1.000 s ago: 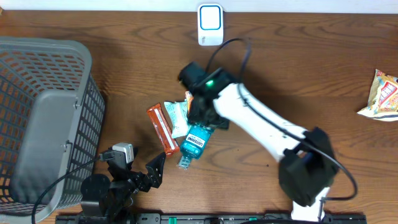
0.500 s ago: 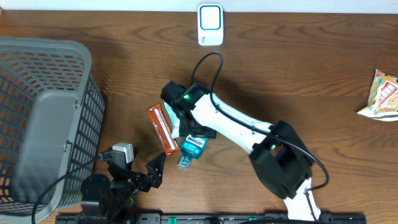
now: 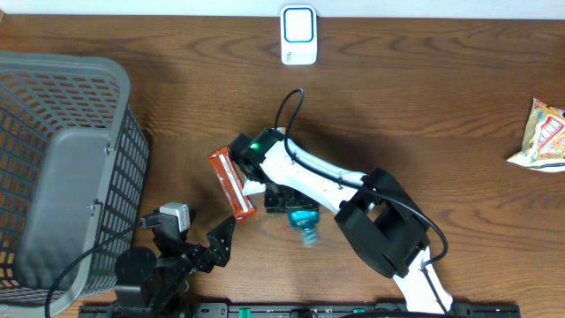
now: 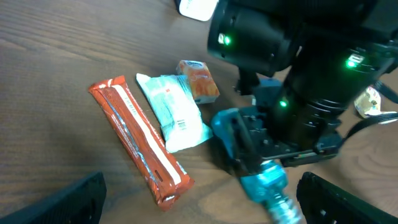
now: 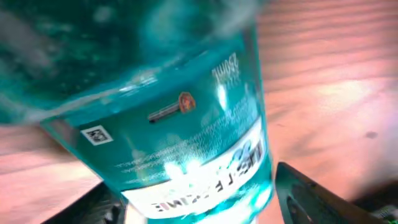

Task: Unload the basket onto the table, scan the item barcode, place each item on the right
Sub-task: 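Reach the right gripper to the teal mouthwash bottle on the pile, then grasp the mouthwash bottle with the right gripper and lift it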

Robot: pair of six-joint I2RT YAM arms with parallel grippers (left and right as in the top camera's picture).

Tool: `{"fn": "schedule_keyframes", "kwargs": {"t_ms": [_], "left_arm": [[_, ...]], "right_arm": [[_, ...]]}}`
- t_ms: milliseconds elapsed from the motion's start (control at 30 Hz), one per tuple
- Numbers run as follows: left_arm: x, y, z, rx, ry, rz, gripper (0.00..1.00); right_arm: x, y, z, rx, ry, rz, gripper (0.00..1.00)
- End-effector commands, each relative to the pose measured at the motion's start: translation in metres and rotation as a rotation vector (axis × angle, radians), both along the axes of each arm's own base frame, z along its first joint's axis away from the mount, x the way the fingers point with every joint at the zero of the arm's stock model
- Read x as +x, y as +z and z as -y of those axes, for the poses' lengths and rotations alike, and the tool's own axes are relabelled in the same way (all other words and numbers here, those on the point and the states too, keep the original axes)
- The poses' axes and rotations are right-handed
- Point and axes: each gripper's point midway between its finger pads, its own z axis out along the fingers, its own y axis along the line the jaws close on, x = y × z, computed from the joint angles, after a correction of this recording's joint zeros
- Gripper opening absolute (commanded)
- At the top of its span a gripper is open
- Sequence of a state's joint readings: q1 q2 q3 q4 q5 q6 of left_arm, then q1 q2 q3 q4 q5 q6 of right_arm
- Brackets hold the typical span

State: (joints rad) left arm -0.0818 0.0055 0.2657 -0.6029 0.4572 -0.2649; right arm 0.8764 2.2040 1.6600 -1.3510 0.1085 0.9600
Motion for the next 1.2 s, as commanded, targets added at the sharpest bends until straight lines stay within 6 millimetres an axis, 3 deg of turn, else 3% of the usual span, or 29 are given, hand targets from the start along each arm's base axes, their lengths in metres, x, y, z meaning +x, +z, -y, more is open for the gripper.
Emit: {"fn": "schedule_keyframes", "kwargs": {"t_ms": [0,33,167,400,567,700,800,1000,1167], "left_arm": [[0.001,0.002,-0.001,0.001,0.008,0.005,0.98],[0.001,0.002,-0.001,0.001,0.008,0.005,0.98],[0.001,0.002,-0.001,0.001,0.008,0.005,0.98],[0.001,0.002,-0.001,0.001,0.008,0.005,0.98],[0.001,0.002,-0.001,0.001,0.008,0.005,0.98],[0.001,0.002,-0.001,0.001,0.008,0.005,0.98],[0.001,0.002,-0.001,0.001,0.008,0.005,0.98],[0.001,0.002,-0.001,0.001,0.008,0.005,0.98],[0.001,0.002,-0.001,0.001,0.008,0.005,0.98]], "right_arm": [[0.009,0.003,0.018,-0.099,0.029,0.054,0.63],[0.010,0.003,0.019,-0.104,0.051,0.052,0.62],[0.011,0.000,0.019,-0.093,0.150,0.021,0.79],[0.013,-0.020,0.029,-0.102,0.266,0.003,0.82],[0.006,-0.039,0.040,-0.102,0.348,-0.041,0.67],[0.002,-0.042,0.045,-0.107,0.398,-0.077,0.43],[-0.002,-0.044,0.041,-0.062,0.446,-0.124,0.31],[-0.021,-0.046,0.005,0.286,0.553,-0.317,0.19],[-0.008,-0.046,0.009,0.351,0.530,-0.319,0.17]]}}
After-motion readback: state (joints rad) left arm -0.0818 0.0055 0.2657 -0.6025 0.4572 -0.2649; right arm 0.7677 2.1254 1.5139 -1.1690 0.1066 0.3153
